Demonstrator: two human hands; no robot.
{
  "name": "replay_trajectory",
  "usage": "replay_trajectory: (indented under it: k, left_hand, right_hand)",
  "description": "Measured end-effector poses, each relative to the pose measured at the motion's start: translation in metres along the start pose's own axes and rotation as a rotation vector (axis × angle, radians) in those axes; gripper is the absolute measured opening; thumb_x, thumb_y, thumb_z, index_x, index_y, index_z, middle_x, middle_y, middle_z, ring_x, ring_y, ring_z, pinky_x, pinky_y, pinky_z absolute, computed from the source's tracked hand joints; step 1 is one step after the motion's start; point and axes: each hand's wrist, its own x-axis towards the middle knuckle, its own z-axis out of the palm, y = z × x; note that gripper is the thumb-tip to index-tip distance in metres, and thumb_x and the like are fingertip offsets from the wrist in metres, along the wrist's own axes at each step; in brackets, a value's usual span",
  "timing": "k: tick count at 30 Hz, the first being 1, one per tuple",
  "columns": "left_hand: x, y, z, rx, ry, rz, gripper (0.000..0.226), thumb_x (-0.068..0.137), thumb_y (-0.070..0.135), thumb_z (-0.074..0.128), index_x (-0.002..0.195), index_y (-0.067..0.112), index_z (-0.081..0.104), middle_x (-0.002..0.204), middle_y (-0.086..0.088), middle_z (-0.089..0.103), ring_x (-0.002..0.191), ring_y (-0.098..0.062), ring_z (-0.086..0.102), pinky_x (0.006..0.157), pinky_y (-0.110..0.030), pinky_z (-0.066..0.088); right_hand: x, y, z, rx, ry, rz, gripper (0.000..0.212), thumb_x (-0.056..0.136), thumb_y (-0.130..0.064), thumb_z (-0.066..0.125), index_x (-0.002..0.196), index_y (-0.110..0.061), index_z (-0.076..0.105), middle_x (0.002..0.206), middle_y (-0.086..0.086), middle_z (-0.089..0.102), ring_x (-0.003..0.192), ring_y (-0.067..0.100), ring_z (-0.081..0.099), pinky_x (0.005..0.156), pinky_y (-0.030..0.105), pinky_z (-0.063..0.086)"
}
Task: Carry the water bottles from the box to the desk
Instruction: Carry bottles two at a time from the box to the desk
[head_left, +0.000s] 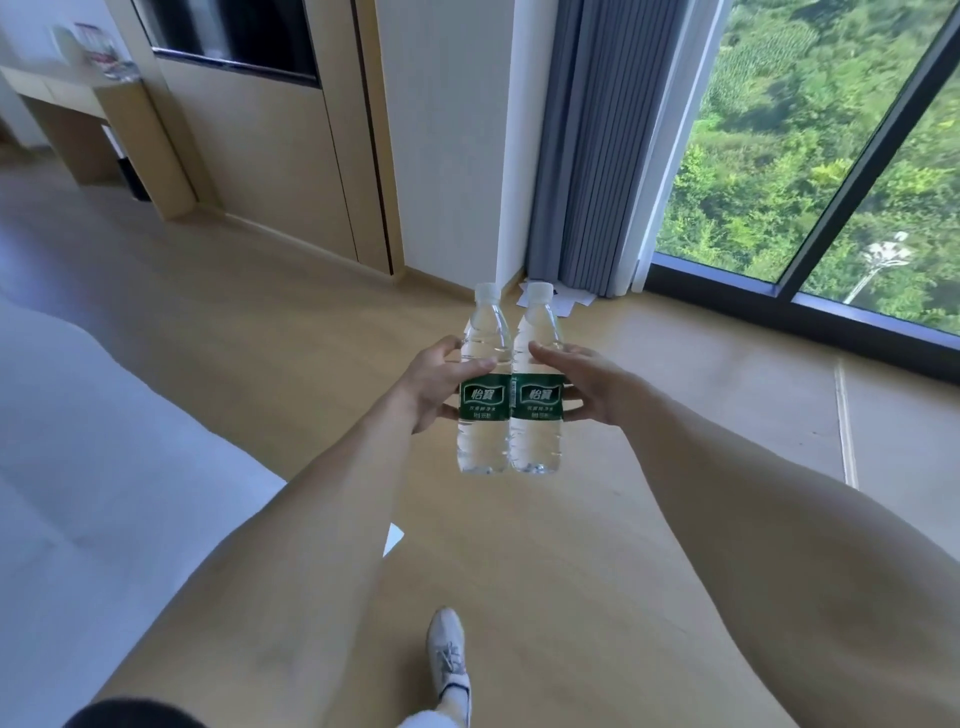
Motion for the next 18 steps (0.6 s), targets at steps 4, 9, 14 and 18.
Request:
replay_trajectory:
  k: [4,9,14,18]
  left_hand:
    - [0.077,0.013,-0.035,-0.024,-0.005,-0.009,0.054,0.070,0.036,0.086,0.117,0.025,0.062,0.110,-0.010,0.076,0.101,-0.030,0.072,0.081,-0.060,0.059]
    - [0.165,0.044,-0.083,-0.041,-0.008,-0.031,0.059,0.066,0.037,0.086,0.119,0.028,0.061,0.108,-0.008,0.076,0.100,-0.028,0.073,0.081,-0.061,0.059]
    - [0.229,0.061,-0.128,-0.057,0.014,-0.049,0.053,0.069,0.038,0.083,0.117,0.031,0.063,0.107,-0.007,0.076,0.099,-0.028,0.072,0.079,-0.055,0.061]
    - [0.270,0.066,-0.163,-0.077,0.069,-0.076,0.053,0.070,0.039,0.083,0.119,0.030,0.064,0.106,-0.008,0.076,0.099,-0.029,0.071,0.082,-0.057,0.060]
  right_hand:
    - [0.075,-0.034,-0.001,-0.012,0.020,-0.011,0.049,0.084,-0.052,0.073,0.121,-0.021,0.064,0.115,0.009,0.072,0.105,0.026,0.070,0.086,0.046,0.059]
    - [0.162,-0.089,0.005,-0.029,0.013,-0.010,0.050,0.085,-0.050,0.074,0.120,-0.017,0.064,0.112,0.010,0.074,0.103,0.026,0.071,0.090,0.050,0.058]
    - [0.237,-0.132,0.017,-0.053,-0.031,-0.015,0.046,0.085,-0.049,0.074,0.118,-0.019,0.065,0.110,0.008,0.074,0.098,0.027,0.072,0.084,0.047,0.060]
    - [0.293,-0.159,0.030,-0.069,-0.099,-0.025,0.039,0.082,-0.048,0.076,0.111,-0.022,0.069,0.101,0.004,0.076,0.091,0.026,0.074,0.078,0.046,0.062]
